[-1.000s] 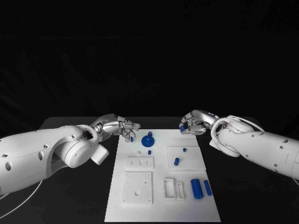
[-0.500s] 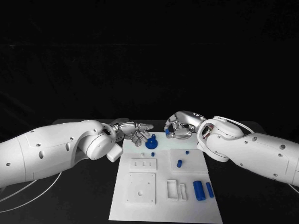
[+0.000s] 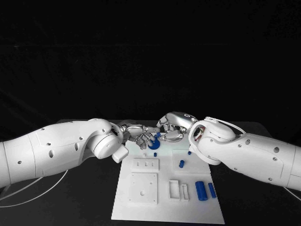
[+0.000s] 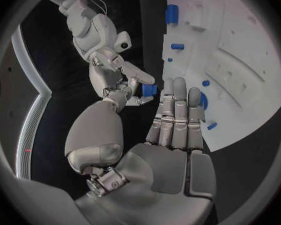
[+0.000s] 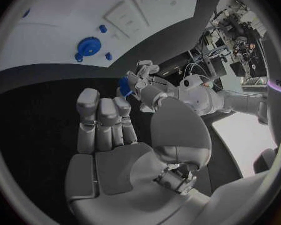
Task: Assemble the parts on the task board
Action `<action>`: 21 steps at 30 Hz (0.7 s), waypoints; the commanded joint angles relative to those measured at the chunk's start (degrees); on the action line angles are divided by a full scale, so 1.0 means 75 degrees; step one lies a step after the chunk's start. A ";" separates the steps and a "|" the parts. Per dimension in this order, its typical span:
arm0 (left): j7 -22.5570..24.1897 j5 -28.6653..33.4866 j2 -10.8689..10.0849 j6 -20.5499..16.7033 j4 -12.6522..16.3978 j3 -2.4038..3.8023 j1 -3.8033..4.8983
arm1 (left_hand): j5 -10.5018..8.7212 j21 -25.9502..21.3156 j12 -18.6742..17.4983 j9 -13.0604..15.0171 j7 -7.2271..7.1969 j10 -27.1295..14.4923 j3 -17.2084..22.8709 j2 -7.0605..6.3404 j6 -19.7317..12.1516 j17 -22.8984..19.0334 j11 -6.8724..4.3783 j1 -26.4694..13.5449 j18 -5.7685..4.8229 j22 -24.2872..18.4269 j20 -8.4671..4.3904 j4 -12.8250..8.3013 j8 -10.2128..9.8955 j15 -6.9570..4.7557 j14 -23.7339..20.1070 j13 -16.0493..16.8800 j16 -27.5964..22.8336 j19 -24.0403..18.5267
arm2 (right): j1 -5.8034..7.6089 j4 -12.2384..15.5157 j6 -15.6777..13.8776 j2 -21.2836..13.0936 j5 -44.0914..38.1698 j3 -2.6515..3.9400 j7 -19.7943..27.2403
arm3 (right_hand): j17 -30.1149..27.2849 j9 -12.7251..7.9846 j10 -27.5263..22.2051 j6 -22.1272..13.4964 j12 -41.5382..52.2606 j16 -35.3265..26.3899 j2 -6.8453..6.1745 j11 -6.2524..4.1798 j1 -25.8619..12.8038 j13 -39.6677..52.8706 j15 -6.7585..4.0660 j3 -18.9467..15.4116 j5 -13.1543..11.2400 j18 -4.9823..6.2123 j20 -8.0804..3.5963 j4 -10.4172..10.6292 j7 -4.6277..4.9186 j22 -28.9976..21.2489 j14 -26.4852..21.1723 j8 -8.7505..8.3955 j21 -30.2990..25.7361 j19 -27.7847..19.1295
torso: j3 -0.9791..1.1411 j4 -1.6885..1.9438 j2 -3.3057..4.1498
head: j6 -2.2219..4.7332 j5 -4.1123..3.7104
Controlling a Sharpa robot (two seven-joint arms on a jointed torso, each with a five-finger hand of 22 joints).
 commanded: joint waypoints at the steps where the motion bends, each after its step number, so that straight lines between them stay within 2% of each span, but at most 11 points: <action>1: -0.0030 -0.0068 0.0037 0.0344 -0.0033 0.0002 0.0006 | -0.0041 -0.0004 -0.0011 0.0001 0.0000 0.0012 -0.0052 0.0063 0.0061 -0.0010 -0.0047 0.0007 0.0102 0.0008 -0.0259 0.0039 0.0029 0.0013 -0.0048 0.0014 -0.0024 -0.0048 | -0.0007 0.0047 -0.0062 0.0023 -0.0157 0.0004 -0.0113 | 0.0012 0.0364 -0.0016 0.0220 0.0031 -0.0025 -0.0045 -0.0052 0.0014 -0.0005 -0.0035 0.0047 -0.0020 0.0550 -0.0054 0.0007 0.0181 0.0079 0.0001 0.0060 -0.0013 0.0018 | -0.0011 0.0015 0.0018 | 0.0008 -0.0038; 4: 0.0003 -0.0056 0.0052 0.0345 -0.0026 0.0001 0.0006 | -0.0042 -0.0010 -0.0020 -0.0014 0.0002 0.0000 -0.0116 0.0138 0.0050 -0.0016 -0.0044 0.0043 0.0104 0.0006 -0.0252 0.0081 0.0022 0.0021 -0.0068 0.0021 -0.0036 -0.0076 | -0.0017 0.0029 -0.0035 0.0081 -0.0157 0.0004 -0.0105 | 0.0012 0.0365 -0.0016 0.0219 0.0031 -0.0026 -0.0046 -0.0052 0.0012 -0.0005 -0.0035 0.0050 -0.0021 0.0550 -0.0055 0.0009 0.0181 0.0079 0.0001 0.0060 -0.0014 0.0019 | -0.0010 -0.0004 0.0014 | -0.0010 0.0055; 9: 0.0021 -0.0056 0.0063 0.0367 0.0025 0.0002 0.0006 | -0.0042 -0.0004 -0.0031 -0.0036 0.0008 -0.0015 -0.0242 0.0249 0.0035 -0.0022 -0.0038 0.0204 0.0108 0.0008 -0.0243 0.0045 0.0014 0.0029 -0.0083 0.0034 -0.0044 -0.0106 | -0.0036 0.0053 0.0008 0.0116 -0.0157 0.0004 -0.0106 | 0.0012 0.0368 -0.0017 0.0217 0.0031 -0.0026 -0.0048 -0.0052 0.0007 -0.0004 -0.0036 0.0052 -0.0022 0.0550 -0.0056 0.0013 0.0181 0.0078 0.0001 0.0059 -0.0015 0.0021 | -0.0021 -0.0006 0.0015 | -0.0052 0.0050; 15: 0.0064 -0.0055 0.0033 0.0376 0.0068 0.0002 0.0006 | -0.0042 0.0003 -0.0034 -0.0067 -0.0001 -0.0008 -0.0498 0.0538 0.0058 -0.0028 -0.0046 0.0447 0.0114 0.0003 -0.0236 -0.0083 0.0024 0.0031 -0.0085 0.0059 -0.0046 -0.0132 | -0.0082 -0.0002 0.0060 0.0162 -0.0157 0.0003 -0.0107 | 0.0013 0.0372 -0.0017 0.0214 0.0031 -0.0027 -0.0053 -0.0052 -0.0003 -0.0004 -0.0036 0.0052 -0.0025 0.0550 -0.0058 0.0018 0.0182 0.0078 0.0002 0.0058 -0.0015 0.0023 | -0.0018 -0.0004 0.0017 | -0.0068 0.0063; 21: 0.0101 -0.0050 0.0024 0.0387 0.0080 0.0002 0.0006 | -0.0041 0.0000 -0.0026 -0.0099 -0.0029 0.0033 -0.0739 0.0903 0.0124 -0.0041 -0.0066 0.0717 0.0111 -0.0013 -0.0231 -0.0308 0.0051 0.0035 -0.0092 0.0086 -0.0055 -0.0153 | -0.0135 -0.0060 0.0088 0.0226 -0.0154 0.0001 -0.0089 | 0.0014 0.0379 -0.0019 0.0210 0.0031 -0.0029 -0.0064 -0.0052 -0.0017 -0.0003 -0.0036 0.0049 -0.0027 0.0550 -0.0060 0.0022 0.0182 0.0077 0.0002 0.0057 -0.0016 0.0025 | -0.0018 0.0009 0.0018 | -0.0062 0.0058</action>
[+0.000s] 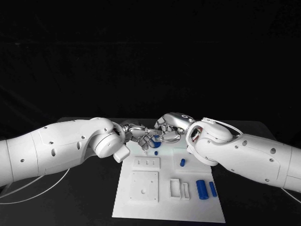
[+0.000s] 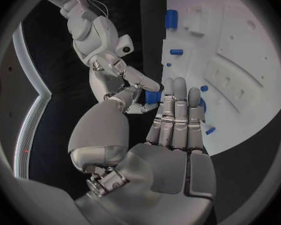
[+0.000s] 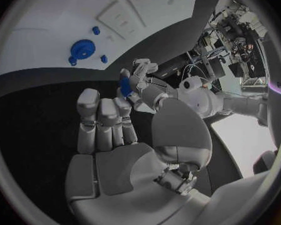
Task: Assemble the parts on the task board
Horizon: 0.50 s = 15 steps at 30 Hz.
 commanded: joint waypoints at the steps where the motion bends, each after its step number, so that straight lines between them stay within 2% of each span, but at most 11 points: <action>1: 0.0148 -0.0017 0.0015 0.0169 0.0051 0.0020 0.0016 | -0.0042 -0.0001 -0.0027 -0.0004 -0.0014 0.0006 -0.0095 0.0169 0.0060 -0.0016 -0.0037 0.0074 0.0109 -0.0015 -0.0257 -0.0077 0.0052 0.0009 -0.0066 0.0013 -0.0044 -0.0074 | -0.0045 -0.0017 0.0075 0.0039 -0.0067 -0.0007 -0.0026 | 0.0008 0.0379 -0.0020 0.0216 0.0031 -0.0029 0.0004 -0.0054 0.0051 -0.0003 -0.0051 0.0026 -0.0026 0.0551 -0.0035 0.0000 0.0175 0.0077 -0.0008 0.0014 -0.0016 -0.0002 | 0.0002 0.0010 0.0003 | 0.0005 -0.0002; 3: 0.0158 -0.0017 0.0028 0.0179 0.0070 0.0020 0.0015 | -0.0041 -0.0003 -0.0026 -0.0012 -0.0029 0.0017 -0.0159 0.0277 0.0102 -0.0021 -0.0042 0.0141 0.0107 -0.0022 -0.0256 -0.0151 0.0070 0.0010 -0.0063 0.0020 -0.0046 -0.0078 | -0.0064 -0.0023 0.0084 0.0048 -0.0056 -0.0008 -0.0023 | 0.0008 0.0380 -0.0020 0.0215 0.0031 -0.0030 0.0003 -0.0054 0.0048 -0.0003 -0.0051 0.0026 -0.0026 0.0551 -0.0036 0.0001 0.0175 0.0077 -0.0008 0.0014 -0.0016 -0.0002 | 0.0007 0.0011 0.0013 | 0.0007 -0.0024; 9: 0.0172 -0.0017 0.0028 0.0185 0.0109 0.0020 0.0015 | -0.0039 -0.0012 -0.0032 -0.0033 -0.0056 0.0020 -0.0249 0.0540 0.0168 -0.0033 -0.0045 0.0215 0.0102 -0.0040 -0.0256 -0.0236 0.0091 0.0012 -0.0065 0.0028 -0.0056 -0.0084 | -0.0097 -0.0071 0.0106 0.0118 -0.0005 -0.0016 0.0002 | 0.0008 0.0383 -0.0021 0.0213 0.0031 -0.0031 0.0003 -0.0054 0.0041 -0.0002 -0.0051 0.0024 -0.0026 0.0551 -0.0037 0.0004 0.0175 0.0077 -0.0008 0.0014 -0.0017 -0.0001 | -0.0009 0.0021 0.0027 | 0.0016 -0.0049; 12: 0.0183 -0.0016 0.0044 0.0177 0.0075 0.0020 0.0015 | -0.0038 -0.0016 -0.0036 -0.0046 -0.0063 0.0020 -0.0291 0.0648 0.0189 -0.0038 -0.0045 0.0246 0.0099 -0.0048 -0.0254 -0.0283 0.0095 0.0013 -0.0067 0.0032 -0.0060 -0.0089 | -0.0111 -0.0070 0.0108 0.0150 -0.0002 -0.0017 0.0005 | 0.0008 0.0384 -0.0021 0.0213 0.0031 -0.0031 0.0004 -0.0054 0.0038 -0.0002 -0.0051 0.0024 -0.0026 0.0551 -0.0037 0.0005 0.0175 0.0077 -0.0008 0.0014 -0.0017 0.0000 | 0.0002 0.0019 0.0029 | -0.0004 -0.0019; 15: 0.0182 -0.0016 0.0049 0.0185 0.0057 0.0020 0.0015 | -0.0029 -0.0022 -0.0040 -0.0067 -0.0082 0.0026 -0.0330 0.0882 0.0240 -0.0047 -0.0048 0.0326 0.0093 -0.0059 -0.0253 -0.0399 0.0108 0.0014 -0.0067 0.0039 -0.0065 -0.0100 | -0.0128 -0.0072 0.0105 0.0160 -0.0002 -0.0017 0.0004 | 0.0008 0.0386 -0.0022 0.0212 0.0031 -0.0032 0.0006 -0.0054 0.0036 -0.0001 -0.0051 0.0024 -0.0025 0.0551 -0.0038 0.0007 0.0174 0.0076 -0.0008 0.0014 -0.0018 0.0000 | 0.0010 0.0020 0.0031 | -0.0017 -0.0012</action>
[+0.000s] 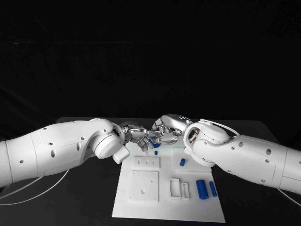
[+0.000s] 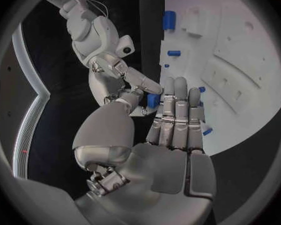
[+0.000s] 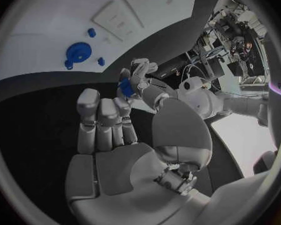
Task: Assemble the parts on the task board
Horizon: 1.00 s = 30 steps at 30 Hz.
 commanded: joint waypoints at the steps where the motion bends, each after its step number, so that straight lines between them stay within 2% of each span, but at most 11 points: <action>1: 0.0253 0.0008 0.0044 0.0185 0.0031 0.0038 0.0031 | -0.0023 -0.0023 -0.0041 -0.0020 -0.0003 0.0023 -0.0011 0.0143 0.0055 -0.0010 -0.0051 0.0039 0.0092 -0.0010 -0.0254 -0.0100 -0.0011 -0.0012 -0.0041 0.0013 -0.0048 -0.0050 | -0.0050 0.0002 0.0107 0.0030 -0.0014 -0.0021 -0.0014 | 0.0010 0.0002 -0.0005 0.0222 0.0031 -0.0032 0.0036 -0.0036 0.0063 -0.0001 -0.0062 0.0025 -0.0004 0.0550 -0.0040 0.0007 0.0164 0.0076 0.0000 0.0014 -0.0018 0.0000 | 0.0013 0.0002 0.0008 | -0.0018 0.0020; 5: 0.0256 0.0008 0.0036 0.0214 0.0024 0.0038 0.0031 | 0.0090 -0.0029 -0.0044 -0.0056 -0.0017 0.0030 0.0004 0.0348 0.0102 -0.0023 -0.0055 0.0155 0.0083 -0.0021 -0.0254 -0.0298 -0.0009 -0.0012 -0.0040 0.0019 -0.0056 -0.0065 | -0.0053 -0.0003 0.0112 0.0001 -0.0014 -0.0021 -0.0020 | 0.0010 0.0004 -0.0005 0.0222 0.0031 -0.0033 0.0038 -0.0037 0.0062 -0.0001 -0.0062 0.0025 -0.0004 0.0550 -0.0040 0.0007 0.0164 0.0076 -0.0001 0.0014 -0.0018 0.0000 | 0.0006 -0.0005 0.0004 | -0.0017 0.0026; 6: 0.0255 0.0008 0.0031 0.0224 0.0022 0.0038 0.0031 | 0.0241 -0.0031 -0.0043 -0.0073 -0.0022 0.0038 0.0034 0.0467 0.0125 -0.0029 -0.0055 0.0226 0.0071 -0.0025 -0.0247 -0.0449 -0.0008 -0.0007 -0.0044 0.0023 -0.0061 -0.0075 | -0.0053 -0.0006 0.0113 -0.0003 -0.0014 -0.0021 -0.0023 | 0.0010 0.0004 -0.0005 0.0222 0.0031 -0.0033 0.0038 -0.0037 0.0062 -0.0001 -0.0062 0.0025 -0.0004 0.0550 -0.0041 0.0007 0.0164 0.0076 -0.0001 0.0014 -0.0019 0.0000 | 0.0005 -0.0006 0.0000 | -0.0024 0.0023; 9: 0.0259 0.0008 0.0012 0.0226 0.0015 0.0037 0.0030 | 0.0444 -0.0033 -0.0053 -0.0134 -0.0029 0.0045 0.0048 0.0725 0.0170 -0.0046 -0.0054 0.0169 0.0049 -0.0042 -0.0242 -0.0782 -0.0019 0.0003 -0.0045 0.0029 -0.0068 -0.0084 | -0.0053 -0.0016 0.0114 -0.0023 -0.0014 -0.0022 -0.0029 | 0.0010 0.0006 -0.0005 0.0222 0.0031 -0.0033 0.0041 -0.0037 0.0060 0.0000 -0.0063 0.0025 -0.0004 0.0550 -0.0041 0.0008 0.0164 0.0076 0.0000 0.0014 -0.0019 0.0000 | 0.0006 -0.0007 0.0002 | -0.0037 0.0021; 12: 0.0246 0.0008 -0.0005 0.0233 0.0016 0.0037 0.0029 | 0.0468 -0.0030 -0.0064 -0.0200 -0.0030 0.0053 0.0081 0.0818 0.0204 -0.0063 -0.0054 -0.0004 0.0037 -0.0062 -0.0244 -0.1091 -0.0035 0.0004 -0.0038 0.0032 -0.0072 -0.0076 | -0.0053 -0.0027 0.0110 -0.0038 -0.0014 -0.0022 -0.0033 | 0.0011 0.0008 -0.0005 0.0222 0.0032 -0.0034 0.0043 -0.0037 0.0059 0.0000 -0.0063 0.0025 -0.0004 0.0550 -0.0042 0.0008 0.0163 0.0076 0.0000 0.0015 -0.0019 0.0000 | 0.0008 -0.0005 0.0003 | -0.0035 0.0022; 18: 0.0207 0.0008 -0.0044 0.0266 0.0018 0.0036 0.0029 | 0.0452 -0.0025 -0.0074 -0.0248 -0.0030 0.0057 0.0148 0.0754 0.0221 -0.0076 -0.0053 -0.0124 0.0036 -0.0077 -0.0248 -0.1292 -0.0049 0.0002 -0.0032 0.0033 -0.0075 -0.0061 | -0.0054 -0.0025 0.0091 -0.0064 -0.0018 -0.0022 -0.0047 | 0.0011 0.0013 -0.0006 0.0226 0.0032 -0.0035 0.0048 -0.0038 0.0055 0.0001 -0.0064 0.0026 -0.0004 0.0550 -0.0044 0.0010 0.0162 0.0075 0.0000 0.0018 -0.0020 0.0001 | 0.0012 -0.0005 0.0004 | -0.0024 0.0015; 20: 0.0171 0.0008 -0.0046 0.0254 0.0023 0.0036 0.0029 | 0.0435 -0.0022 -0.0079 -0.0266 -0.0027 0.0056 0.0160 0.0679 0.0221 -0.0082 -0.0050 -0.0188 0.0033 -0.0082 -0.0247 -0.1345 -0.0056 0.0004 -0.0031 0.0032 -0.0078 -0.0055 | -0.0054 -0.0020 0.0091 -0.0086 -0.0018 -0.0022 -0.0051 | 0.0012 0.0017 -0.0006 0.0228 0.0033 -0.0035 0.0055 -0.0039 0.0049 0.0002 -0.0064 0.0026 -0.0003 0.0550 -0.0045 0.0015 0.0161 0.0075 0.0000 0.0020 -0.0022 0.0002 | 0.0012 -0.0005 0.0007 | -0.0027 0.0014; 24: 0.0103 0.0008 -0.0060 0.0267 0.0028 0.0035 0.0029 | 0.0167 -0.0018 -0.0095 -0.0315 -0.0015 0.0042 0.0219 0.0387 0.0213 -0.0098 -0.0043 -0.0389 0.0043 -0.0105 -0.0256 -0.1346 -0.0076 -0.0001 -0.0021 0.0030 -0.0084 -0.0023 | -0.0054 -0.0020 0.0099 -0.0099 -0.0018 -0.0022 -0.0051 | 0.0012 0.0019 -0.0006 0.0229 0.0033 -0.0036 0.0057 -0.0039 0.0048 0.0002 -0.0065 0.0027 -0.0003 0.0550 -0.0046 0.0016 0.0161 0.0074 0.0000 0.0020 -0.0022 0.0002 | 0.0010 -0.0001 0.0013 | -0.0038 0.0008; 27: 0.0083 0.0008 -0.0046 0.0274 0.0022 0.0030 0.0029 | 0.0097 -0.0016 -0.0095 -0.0332 -0.0015 0.0042 0.0280 0.0294 0.0215 -0.0105 -0.0044 -0.0407 0.0048 -0.0113 -0.0258 -0.1363 -0.0079 -0.0003 -0.0020 0.0033 -0.0086 -0.0019 | -0.0054 -0.0006 0.0109 -0.0100 -0.0018 -0.0022 -0.0045 | 0.0012 0.0021 -0.0006 0.0230 0.0033 -0.0036 0.0056 -0.0040 0.0045 0.0002 -0.0065 0.0027 -0.0003 0.0550 -0.0046 0.0017 0.0160 0.0074 0.0000 0.0021 -0.0023 0.0003 | 0.0010 -0.0005 0.0015 | -0.0039 0.0002; 30: 0.0075 0.0005 -0.0029 0.0281 0.0017 0.0027 0.0029 | 0.0091 -0.0014 -0.0095 -0.0338 -0.0016 0.0043 0.0318 0.0282 0.0220 -0.0107 -0.0044 -0.0400 0.0050 -0.0116 -0.0258 -0.1373 -0.0077 -0.0003 -0.0019 0.0034 -0.0086 -0.0014 | -0.0054 0.0018 0.0126 -0.0108 -0.0018 -0.0022 -0.0045 | 0.0013 0.0024 -0.0006 0.0230 0.0033 -0.0037 0.0057 -0.0041 0.0045 0.0003 -0.0066 0.0027 -0.0003 0.0550 -0.0048 0.0016 0.0159 0.0074 0.0000 0.0022 -0.0023 0.0003 | 0.0008 -0.0004 0.0013 | -0.0057 0.0005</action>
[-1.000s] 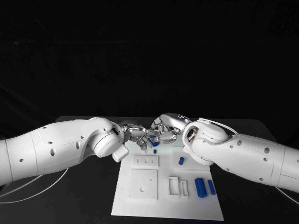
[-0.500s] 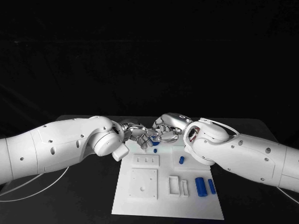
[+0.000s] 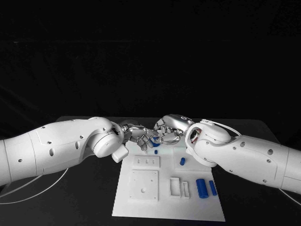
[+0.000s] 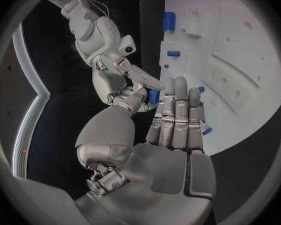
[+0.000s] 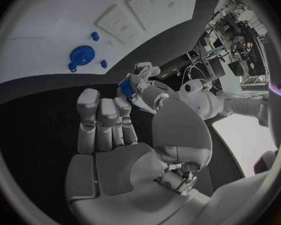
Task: Assemble the parts on the task board
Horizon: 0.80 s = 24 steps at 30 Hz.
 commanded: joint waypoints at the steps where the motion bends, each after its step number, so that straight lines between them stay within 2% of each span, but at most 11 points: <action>1: 0.0086 0.0001 0.0023 0.0161 0.0013 0.0009 0.0017 | -0.0012 -0.0012 -0.0027 -0.0015 0.0009 0.0013 0.0078 -0.0054 0.0038 -0.0008 -0.0029 0.0025 0.0051 -0.0007 -0.0285 -0.0006 -0.0040 -0.0004 -0.0017 0.0012 -0.0026 0.0016 | -0.0013 0.0017 0.0112 -0.0018 -0.0026 -0.0007 -0.0039 | 0.0007 0.0028 -0.0007 0.0220 0.0033 -0.0038 0.0027 -0.0043 0.0014 0.0003 -0.0070 0.0031 0.0006 0.0550 -0.0064 0.0018 0.0170 0.0074 0.0001 0.0022 -0.0023 -0.0007 | -0.0002 0.0002 0.0005 | -0.0018 0.0000; 8: 0.0048 -0.0047 0.0027 0.0132 -0.0043 0.0007 0.0017 | 0.0066 0.0004 0.0027 -0.0010 -0.0034 0.0092 0.0191 0.0010 0.0150 -0.0006 -0.0064 0.0033 0.0047 -0.0011 -0.0284 -0.0061 0.0024 -0.0009 0.0010 0.0044 -0.0004 0.0030 | -0.0013 0.0067 0.0150 -0.0038 0.0001 -0.0007 -0.0017 | 0.0008 0.0032 -0.0007 0.0220 0.0034 -0.0038 0.0026 -0.0044 0.0013 0.0004 -0.0071 0.0031 0.0006 0.0550 -0.0066 0.0016 0.0169 0.0074 0.0001 0.0023 -0.0024 -0.0006 | 0.0001 -0.0006 0.0003 | -0.0030 0.0011; 16: -0.0021 -0.0211 0.0057 0.0152 -0.0066 0.0002 0.0016 | 0.0091 0.0011 0.0034 -0.0014 -0.0039 0.0097 0.0213 0.0030 0.0161 -0.0005 -0.0067 0.0023 0.0045 -0.0011 -0.0286 -0.0081 0.0029 -0.0011 0.0013 0.0050 0.0000 0.0033 | -0.0013 0.0115 0.0163 -0.0053 0.0005 -0.0007 -0.0015 | 0.0009 0.0037 -0.0007 0.0219 0.0035 -0.0039 0.0029 -0.0045 0.0012 0.0005 -0.0072 0.0032 0.0006 0.0550 -0.0068 0.0014 0.0168 0.0074 0.0001 0.0023 -0.0025 -0.0006 | -0.0001 0.0006 0.0007 | -0.0044 0.0006; 24: -0.0051 -0.0212 0.0068 0.0228 -0.0064 0.0001 0.0016 | 0.0101 0.0014 0.0037 -0.0017 -0.0040 0.0095 0.0216 0.0017 0.0163 -0.0005 -0.0068 0.0011 0.0044 -0.0011 -0.0286 -0.0097 0.0031 -0.0011 0.0013 0.0053 0.0003 0.0033 | -0.0014 0.0136 0.0184 -0.0051 0.0009 -0.0007 -0.0018 | 0.0009 0.0041 -0.0008 0.0218 0.0035 -0.0040 0.0031 -0.0046 0.0009 0.0006 -0.0073 0.0031 0.0006 0.0550 -0.0070 0.0013 0.0167 0.0074 0.0001 0.0023 -0.0027 -0.0006 | 0.0001 -0.0002 0.0006 | -0.0050 0.0015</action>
